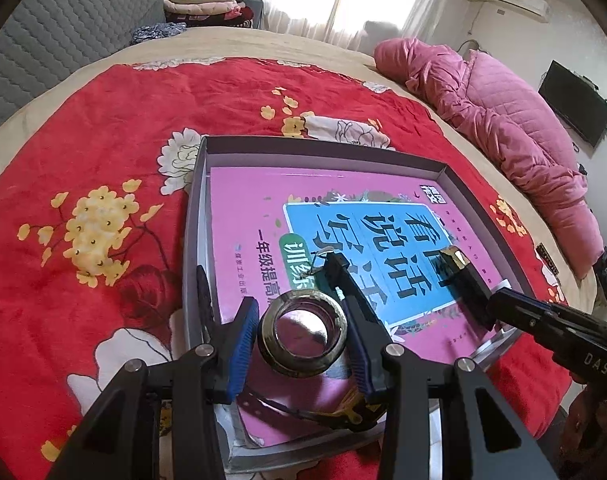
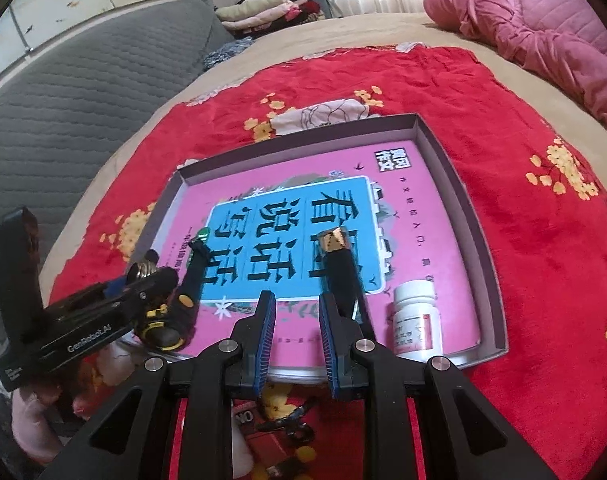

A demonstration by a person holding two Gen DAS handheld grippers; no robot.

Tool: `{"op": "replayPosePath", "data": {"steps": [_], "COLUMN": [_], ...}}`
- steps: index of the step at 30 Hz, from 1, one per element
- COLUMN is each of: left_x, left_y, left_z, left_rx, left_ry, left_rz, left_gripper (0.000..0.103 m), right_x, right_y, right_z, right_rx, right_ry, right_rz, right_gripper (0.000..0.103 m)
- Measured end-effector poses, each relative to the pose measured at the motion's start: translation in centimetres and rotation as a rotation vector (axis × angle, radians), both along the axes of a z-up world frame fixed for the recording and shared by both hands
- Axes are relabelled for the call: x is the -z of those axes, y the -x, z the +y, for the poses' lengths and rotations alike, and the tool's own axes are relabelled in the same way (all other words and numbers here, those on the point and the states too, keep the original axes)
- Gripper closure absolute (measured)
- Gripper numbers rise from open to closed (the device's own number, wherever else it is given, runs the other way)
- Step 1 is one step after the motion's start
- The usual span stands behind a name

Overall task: Organize rigid objects
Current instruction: 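Lower the glass jar onto the workbook with the left tool while the right tool lowers the black tube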

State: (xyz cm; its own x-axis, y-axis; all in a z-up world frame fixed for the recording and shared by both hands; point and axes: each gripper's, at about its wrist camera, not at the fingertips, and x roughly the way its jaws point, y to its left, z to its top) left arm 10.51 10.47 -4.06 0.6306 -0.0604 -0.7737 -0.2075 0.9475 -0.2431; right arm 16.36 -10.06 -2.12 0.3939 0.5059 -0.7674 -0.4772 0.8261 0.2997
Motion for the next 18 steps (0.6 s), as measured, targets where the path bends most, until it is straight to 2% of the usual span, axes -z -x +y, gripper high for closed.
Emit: {"op": "replayPosePath", "data": {"steps": [12,15,18], "left_x": [0.33,0.34,0.34], "left_y": [-0.46,-0.44,-0.49], "left_z": [-0.25,-0.26,-0.25], "left_rx": [0.019,0.022,0.020], "left_ry": [-0.005,-0.008,-0.017], "left_rz": [-0.012,-0.010,-0.007], "left_gripper": [0.061,0.060,0.060], "right_x": [0.29,0.33,0.31], "right_y": [0.18,0.30,0.20], "right_z": [-0.22,-0.21,-0.25], "right_rx": [0.031,0.037,0.045], "right_ry": [0.020,0.031,0.036], "right_rz": [-0.042,-0.055,-0.059], "right_gripper": [0.080,0.075,0.075]}}
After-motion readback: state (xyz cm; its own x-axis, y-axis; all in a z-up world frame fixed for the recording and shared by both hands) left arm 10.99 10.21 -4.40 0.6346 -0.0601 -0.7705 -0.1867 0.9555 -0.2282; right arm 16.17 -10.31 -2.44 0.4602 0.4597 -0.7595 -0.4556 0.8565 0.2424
